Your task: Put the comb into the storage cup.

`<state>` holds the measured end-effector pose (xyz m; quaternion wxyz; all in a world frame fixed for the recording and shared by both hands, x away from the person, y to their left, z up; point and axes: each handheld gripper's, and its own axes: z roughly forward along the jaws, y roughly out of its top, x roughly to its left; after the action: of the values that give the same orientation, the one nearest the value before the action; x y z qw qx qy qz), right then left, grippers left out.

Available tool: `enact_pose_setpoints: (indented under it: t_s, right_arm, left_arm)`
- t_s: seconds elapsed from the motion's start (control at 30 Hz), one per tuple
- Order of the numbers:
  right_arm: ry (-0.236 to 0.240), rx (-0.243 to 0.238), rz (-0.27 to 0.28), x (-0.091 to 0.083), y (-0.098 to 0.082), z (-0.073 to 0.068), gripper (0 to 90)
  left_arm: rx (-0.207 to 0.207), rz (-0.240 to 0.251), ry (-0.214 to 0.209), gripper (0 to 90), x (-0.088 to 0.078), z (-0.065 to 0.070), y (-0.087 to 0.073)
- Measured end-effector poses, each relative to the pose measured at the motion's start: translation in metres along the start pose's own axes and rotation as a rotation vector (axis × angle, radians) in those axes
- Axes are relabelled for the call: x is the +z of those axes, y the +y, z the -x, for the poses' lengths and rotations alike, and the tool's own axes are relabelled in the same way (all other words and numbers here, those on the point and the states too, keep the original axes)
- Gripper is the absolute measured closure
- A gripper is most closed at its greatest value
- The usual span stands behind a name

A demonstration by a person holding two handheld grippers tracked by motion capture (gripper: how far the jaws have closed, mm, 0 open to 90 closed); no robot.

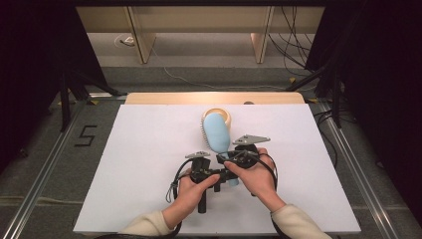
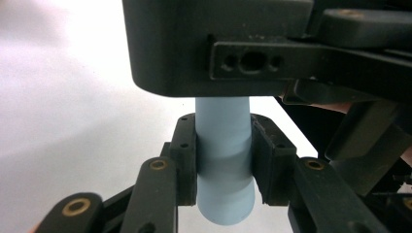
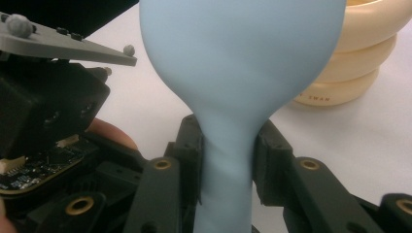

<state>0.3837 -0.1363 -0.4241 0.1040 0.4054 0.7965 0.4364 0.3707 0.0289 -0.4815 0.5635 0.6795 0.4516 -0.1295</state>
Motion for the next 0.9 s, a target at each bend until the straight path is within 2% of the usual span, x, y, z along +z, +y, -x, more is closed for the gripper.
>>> enact_pose_setpoints:
  t_s: [0.2,0.4,0.57,0.7,0.9]
  right_arm:
    - [0.0,-0.01,-0.004,-0.0001,0.0007,-0.0004,66.3]
    - [0.005,-0.013,-0.01,0.0002,0.0013,-0.0014,62.8]
    - [0.004,-0.019,-0.011,0.0003,0.0015,-0.0015,59.8]
    - [0.007,-0.016,-0.004,0.0006,0.0017,-0.0002,54.3]
    - [-0.014,-0.017,0.001,-0.0007,0.0032,0.0024,38.5]
  left_arm:
    - [-0.034,0.006,-0.039,65.4,-0.0007,-0.0009,0.0003]
    - [-0.031,0.013,-0.059,65.5,-0.001,0.0,0.0011]
    - [-0.046,0.016,-0.065,65.5,-0.0009,-0.001,0.0007]
    - [-0.048,0.02,-0.066,65.4,-0.0011,-0.0012,0.0011]
    - [-0.043,0.021,-0.063,65.5,-0.0017,-0.0021,0.0015]
